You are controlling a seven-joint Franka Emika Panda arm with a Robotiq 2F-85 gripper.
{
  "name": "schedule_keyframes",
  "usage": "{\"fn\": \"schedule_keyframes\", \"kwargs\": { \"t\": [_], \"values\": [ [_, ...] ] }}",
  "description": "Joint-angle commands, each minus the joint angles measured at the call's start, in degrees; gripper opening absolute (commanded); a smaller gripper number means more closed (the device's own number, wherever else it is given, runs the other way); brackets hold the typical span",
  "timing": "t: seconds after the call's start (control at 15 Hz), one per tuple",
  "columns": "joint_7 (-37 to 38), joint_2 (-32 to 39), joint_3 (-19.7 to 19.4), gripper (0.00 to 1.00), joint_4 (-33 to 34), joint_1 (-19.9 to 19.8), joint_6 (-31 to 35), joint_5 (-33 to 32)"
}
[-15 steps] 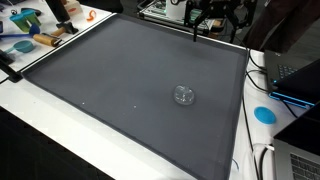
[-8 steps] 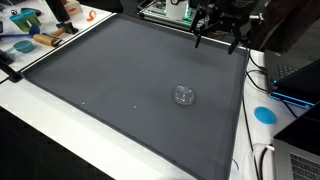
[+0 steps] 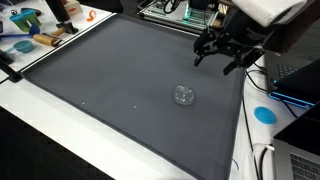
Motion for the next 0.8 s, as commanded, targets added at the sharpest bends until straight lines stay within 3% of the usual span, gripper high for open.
{"fn": "schedule_keyframes", "kwargs": {
  "t": [0.0,0.73],
  "values": [
    [1.5,4.0,-2.3,1.00,4.2,2.9,-0.3,-3.9],
    [1.8,9.0,-4.9,1.00,8.0,3.6,5.7,-5.4]
  ]
}}
